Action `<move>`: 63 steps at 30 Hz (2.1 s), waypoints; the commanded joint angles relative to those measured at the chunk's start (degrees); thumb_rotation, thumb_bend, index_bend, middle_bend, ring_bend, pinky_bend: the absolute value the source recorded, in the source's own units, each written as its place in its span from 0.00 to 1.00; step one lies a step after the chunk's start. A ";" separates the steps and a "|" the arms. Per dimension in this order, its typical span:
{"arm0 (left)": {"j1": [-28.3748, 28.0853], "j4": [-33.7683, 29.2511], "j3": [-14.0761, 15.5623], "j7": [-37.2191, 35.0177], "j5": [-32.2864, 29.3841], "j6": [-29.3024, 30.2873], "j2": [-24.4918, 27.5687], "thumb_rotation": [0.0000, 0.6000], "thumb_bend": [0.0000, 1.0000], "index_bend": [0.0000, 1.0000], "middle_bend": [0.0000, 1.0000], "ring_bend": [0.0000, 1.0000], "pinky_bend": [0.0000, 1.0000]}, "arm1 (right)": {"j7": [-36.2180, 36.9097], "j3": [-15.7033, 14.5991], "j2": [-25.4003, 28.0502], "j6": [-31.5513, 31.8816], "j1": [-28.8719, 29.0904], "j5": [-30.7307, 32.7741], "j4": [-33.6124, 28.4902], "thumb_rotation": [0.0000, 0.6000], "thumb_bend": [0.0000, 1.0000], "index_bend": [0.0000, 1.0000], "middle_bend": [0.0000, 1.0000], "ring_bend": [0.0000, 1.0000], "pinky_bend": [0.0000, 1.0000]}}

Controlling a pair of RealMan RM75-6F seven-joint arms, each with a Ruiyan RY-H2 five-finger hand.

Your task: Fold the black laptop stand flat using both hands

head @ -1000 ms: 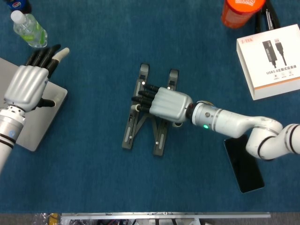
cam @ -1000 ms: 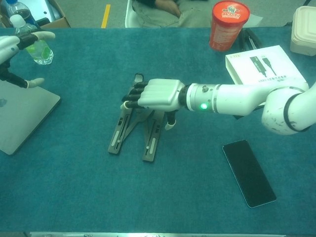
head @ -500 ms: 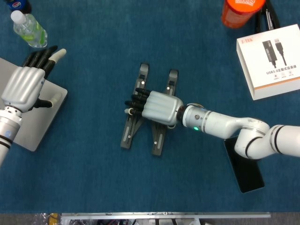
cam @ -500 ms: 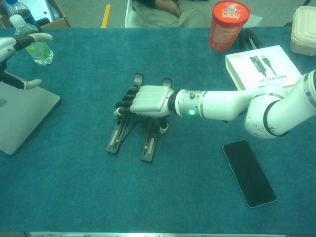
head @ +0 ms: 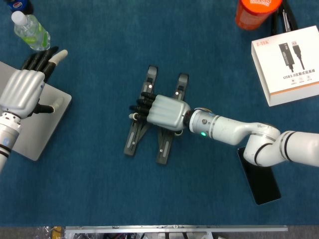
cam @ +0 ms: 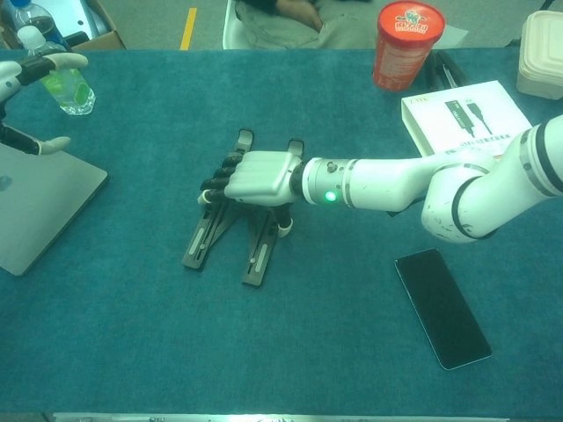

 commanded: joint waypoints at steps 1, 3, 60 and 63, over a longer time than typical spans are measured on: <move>0.04 -0.14 -0.08 0.07 0.06 -0.04 0.09 1.00 0.29 0.00 0.00 0.00 0.04 | 0.75 -0.06 -0.13 0.14 0.12 0.08 0.26 1.00 0.00 0.00 0.09 0.04 0.00; 0.06 -0.24 -0.15 0.10 0.03 -0.09 0.13 1.00 0.29 0.00 0.00 0.00 0.04 | 1.32 -0.10 -0.14 0.20 0.21 0.09 0.41 1.00 0.00 0.00 0.11 0.07 0.03; 0.52 -1.16 -0.78 1.32 -1.02 -1.48 0.26 1.00 0.30 0.00 0.00 0.00 0.04 | 12.97 -2.69 2.98 1.47 2.86 -2.32 -0.84 1.00 0.00 0.00 0.05 0.03 0.17; 0.58 -1.16 -0.83 1.20 -1.06 -1.47 0.29 1.00 0.29 0.00 0.00 0.00 0.04 | 13.46 -2.57 2.35 0.80 3.05 -1.83 0.09 1.00 0.00 0.00 0.05 0.03 0.17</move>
